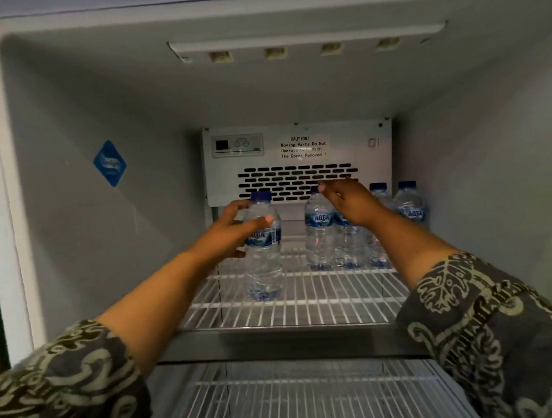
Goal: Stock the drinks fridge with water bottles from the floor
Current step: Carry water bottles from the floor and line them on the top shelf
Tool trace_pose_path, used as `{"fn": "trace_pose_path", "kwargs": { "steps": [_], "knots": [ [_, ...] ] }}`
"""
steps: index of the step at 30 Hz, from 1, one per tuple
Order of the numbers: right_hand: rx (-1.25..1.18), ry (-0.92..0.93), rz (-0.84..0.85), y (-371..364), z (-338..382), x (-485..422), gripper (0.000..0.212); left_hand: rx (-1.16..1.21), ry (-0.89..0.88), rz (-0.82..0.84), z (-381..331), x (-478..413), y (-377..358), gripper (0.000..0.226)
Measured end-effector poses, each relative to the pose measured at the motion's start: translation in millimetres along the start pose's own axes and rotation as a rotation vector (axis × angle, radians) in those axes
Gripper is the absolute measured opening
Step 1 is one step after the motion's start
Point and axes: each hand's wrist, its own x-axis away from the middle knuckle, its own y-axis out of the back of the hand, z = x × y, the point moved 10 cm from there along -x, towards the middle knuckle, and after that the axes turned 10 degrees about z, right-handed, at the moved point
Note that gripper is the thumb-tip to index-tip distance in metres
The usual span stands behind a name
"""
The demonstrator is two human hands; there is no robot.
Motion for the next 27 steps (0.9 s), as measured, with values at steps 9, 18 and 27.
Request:
{"fn": "trace_pose_path", "kwargs": {
  "steps": [9, 18, 27],
  "knots": [
    [0.028, -0.018, -0.006, -4.3, -17.9, -5.3, 0.049, 0.080, 0.149, -0.021, -2.3, -33.0, -6.4, 0.066],
    [0.037, -0.021, 0.007, -7.8, -23.3, -4.8, 0.052, 0.211, 0.166, -0.185, 3.5, -74.1, -19.8, 0.065],
    [0.063, -0.002, 0.013, -9.6, -24.3, -9.9, 0.051, 0.212, 0.180, -0.179, 9.4, -88.3, -22.4, 0.068]
  ]
}}
